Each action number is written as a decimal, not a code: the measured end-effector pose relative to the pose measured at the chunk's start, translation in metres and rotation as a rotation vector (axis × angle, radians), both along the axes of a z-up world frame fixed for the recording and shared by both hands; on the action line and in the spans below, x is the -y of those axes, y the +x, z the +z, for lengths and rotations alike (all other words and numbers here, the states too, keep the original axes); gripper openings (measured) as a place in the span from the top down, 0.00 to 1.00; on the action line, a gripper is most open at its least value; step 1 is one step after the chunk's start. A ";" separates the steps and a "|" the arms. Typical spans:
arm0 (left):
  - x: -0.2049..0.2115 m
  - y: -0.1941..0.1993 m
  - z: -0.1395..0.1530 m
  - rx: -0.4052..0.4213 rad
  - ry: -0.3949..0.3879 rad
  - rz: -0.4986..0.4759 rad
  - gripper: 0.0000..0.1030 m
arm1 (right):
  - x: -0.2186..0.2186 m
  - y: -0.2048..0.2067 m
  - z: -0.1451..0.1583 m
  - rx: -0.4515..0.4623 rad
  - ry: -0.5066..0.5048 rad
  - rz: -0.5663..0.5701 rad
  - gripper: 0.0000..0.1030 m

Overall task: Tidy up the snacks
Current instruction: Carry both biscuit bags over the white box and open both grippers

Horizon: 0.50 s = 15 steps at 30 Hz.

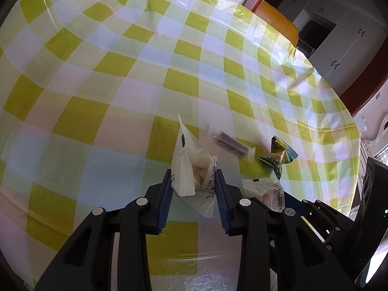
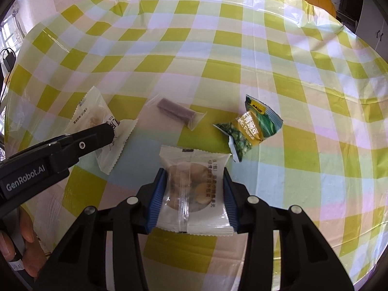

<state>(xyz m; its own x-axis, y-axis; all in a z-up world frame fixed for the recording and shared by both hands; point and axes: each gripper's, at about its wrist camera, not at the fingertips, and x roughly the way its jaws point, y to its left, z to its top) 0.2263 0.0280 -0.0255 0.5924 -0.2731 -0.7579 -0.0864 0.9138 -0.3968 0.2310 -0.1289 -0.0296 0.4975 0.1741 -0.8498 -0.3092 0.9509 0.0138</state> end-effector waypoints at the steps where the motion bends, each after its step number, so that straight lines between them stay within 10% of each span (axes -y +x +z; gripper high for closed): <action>1: 0.002 -0.002 0.001 0.000 -0.003 -0.005 0.68 | 0.003 -0.002 0.001 0.002 0.000 -0.007 0.57; 15: 0.044 -0.036 0.016 0.008 0.010 -0.096 0.69 | 0.057 -0.038 0.017 0.029 0.039 -0.115 0.57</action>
<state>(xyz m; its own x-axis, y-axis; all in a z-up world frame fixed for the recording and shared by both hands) 0.1904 -0.0162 -0.0092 0.5699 -0.3214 -0.7563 0.0047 0.9216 -0.3881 0.1935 -0.1863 -0.0125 0.5405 0.1468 -0.8284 -0.1991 0.9790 0.0436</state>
